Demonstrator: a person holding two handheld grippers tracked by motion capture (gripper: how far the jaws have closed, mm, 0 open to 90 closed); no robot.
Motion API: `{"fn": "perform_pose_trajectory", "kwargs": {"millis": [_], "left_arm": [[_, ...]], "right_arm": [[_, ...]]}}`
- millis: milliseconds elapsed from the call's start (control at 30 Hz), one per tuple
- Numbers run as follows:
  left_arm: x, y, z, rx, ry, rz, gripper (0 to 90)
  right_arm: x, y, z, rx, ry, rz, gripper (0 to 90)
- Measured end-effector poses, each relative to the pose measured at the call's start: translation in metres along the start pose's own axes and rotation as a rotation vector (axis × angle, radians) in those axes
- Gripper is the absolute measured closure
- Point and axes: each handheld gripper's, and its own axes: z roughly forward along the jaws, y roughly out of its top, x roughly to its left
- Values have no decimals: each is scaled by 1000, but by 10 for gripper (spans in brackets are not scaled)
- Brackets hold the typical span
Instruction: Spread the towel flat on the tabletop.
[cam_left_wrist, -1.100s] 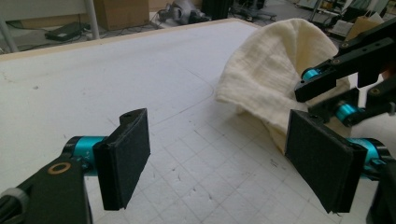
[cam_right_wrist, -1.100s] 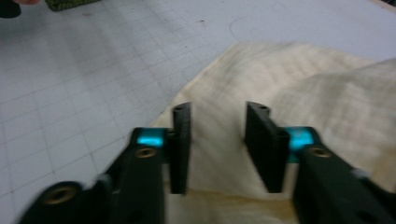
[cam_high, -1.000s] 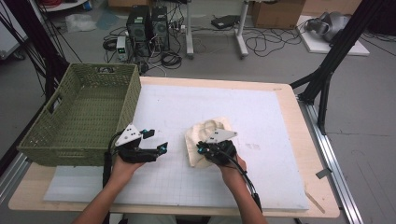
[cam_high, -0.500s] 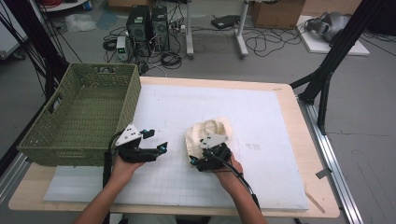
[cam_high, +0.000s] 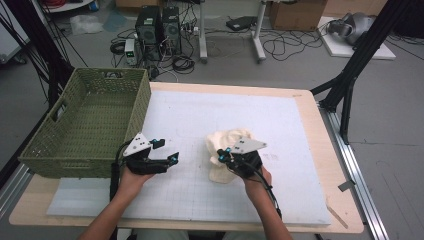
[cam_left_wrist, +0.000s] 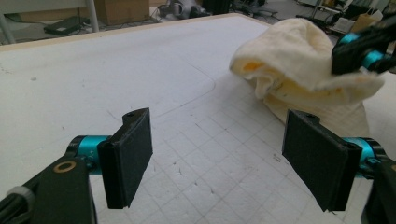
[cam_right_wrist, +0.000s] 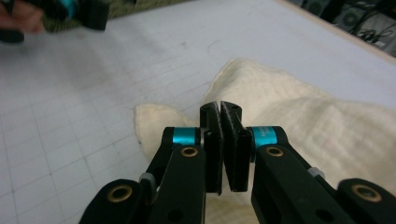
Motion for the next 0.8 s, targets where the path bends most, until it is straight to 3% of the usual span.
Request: {"fn": "perform_pose_trajectory", "kwargs": {"millis": [200, 400, 533, 800], "left_arm": [[-1, 0, 1, 3, -1, -2, 247], [-1, -1, 2, 5, -2, -3, 248], [-1, -1, 2, 4, -3, -2, 248], [-2, -1, 3, 9, -2, 0, 248]], "right_arm": [[-27, -6, -35, -62, -91, 110, 874], [-51, -18, -61, -60, -219, 167, 874], [-67, -29, -75, -18, -337, 195, 874], [-89, -69, -88, 129, -463, 270, 874]]}}
